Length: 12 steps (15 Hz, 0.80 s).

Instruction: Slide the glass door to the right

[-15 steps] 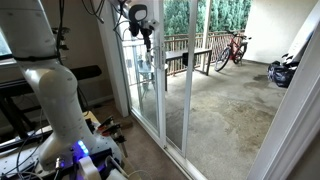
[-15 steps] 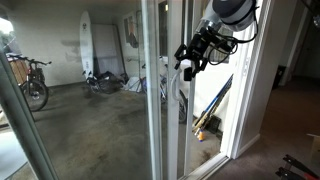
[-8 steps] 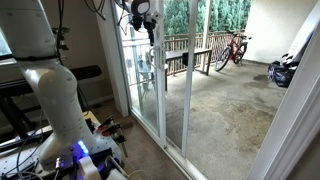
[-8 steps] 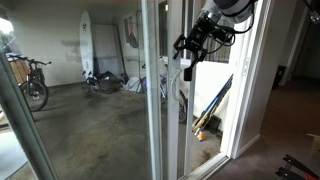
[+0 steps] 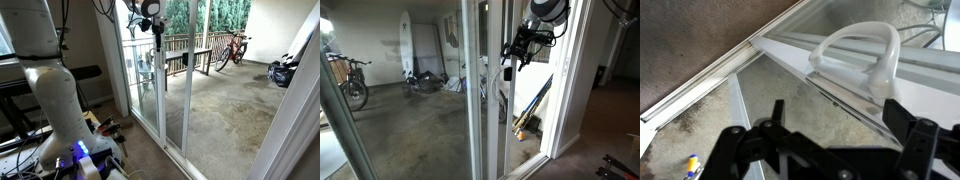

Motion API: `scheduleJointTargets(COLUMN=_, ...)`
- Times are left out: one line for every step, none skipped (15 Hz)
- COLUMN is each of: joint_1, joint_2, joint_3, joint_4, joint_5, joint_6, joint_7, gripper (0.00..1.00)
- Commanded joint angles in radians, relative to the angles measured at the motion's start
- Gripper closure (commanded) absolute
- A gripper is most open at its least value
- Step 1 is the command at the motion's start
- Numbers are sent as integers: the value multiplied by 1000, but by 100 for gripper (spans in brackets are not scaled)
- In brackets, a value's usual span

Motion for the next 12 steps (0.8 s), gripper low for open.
scheduleJointTargets(joint_1=-8, joint_2=50, joint_3=-5, joint_4=39, joint_5=-17, joint_6=-28, joint_7=30, gripper=0)
scheduleJointTargets(joint_1=-5, joint_2=47, joint_3=-3, joint_4=33, joint_5=-1, joint_6=-29, joint_7=17, gripper=0)
scheduleJointTargets(joint_1=-3, joint_2=44, joint_3=-1, joint_4=29, joint_5=8, joint_6=-28, joint_7=8, gripper=0)
scheduleJointTargets(joint_1=1, joint_2=30, joint_3=3, joint_4=11, joint_5=11, joint_6=-32, joint_7=-2, gripper=0)
scheduleJointTargets(joint_1=6, joint_2=16, joint_3=8, joint_4=-6, joint_5=10, joint_6=-28, joint_7=-10, gripper=0)
scheduleJointTargets(joint_1=9, joint_2=7, joint_3=11, joint_4=-17, joint_5=10, joint_6=-35, joint_7=-11, gripper=0)
scheduleJointTargets(joint_1=12, joint_2=-3, joint_3=16, joint_4=-27, joint_5=10, joint_6=-49, joint_7=-17, gripper=0)
scheduleJointTargets(joint_1=18, joint_2=-11, joint_3=24, joint_4=-36, joint_5=11, joint_6=-49, joint_7=-20, gripper=0)
scheduleJointTargets(joint_1=22, joint_2=-17, joint_3=30, joint_4=-41, joint_5=8, joint_6=-55, joint_7=-21, gripper=0)
scheduleJointTargets(joint_1=28, joint_2=-22, joint_3=36, joint_4=-46, joint_5=7, joint_6=-51, joint_7=-23, gripper=0)
scheduleJointTargets(joint_1=33, joint_2=-24, joint_3=42, joint_4=-48, joint_5=6, joint_6=-30, joint_7=-26, gripper=0)
scheduleJointTargets(joint_1=38, joint_2=-23, joint_3=47, joint_4=-46, joint_5=2, joint_6=3, joint_7=-24, gripper=0)
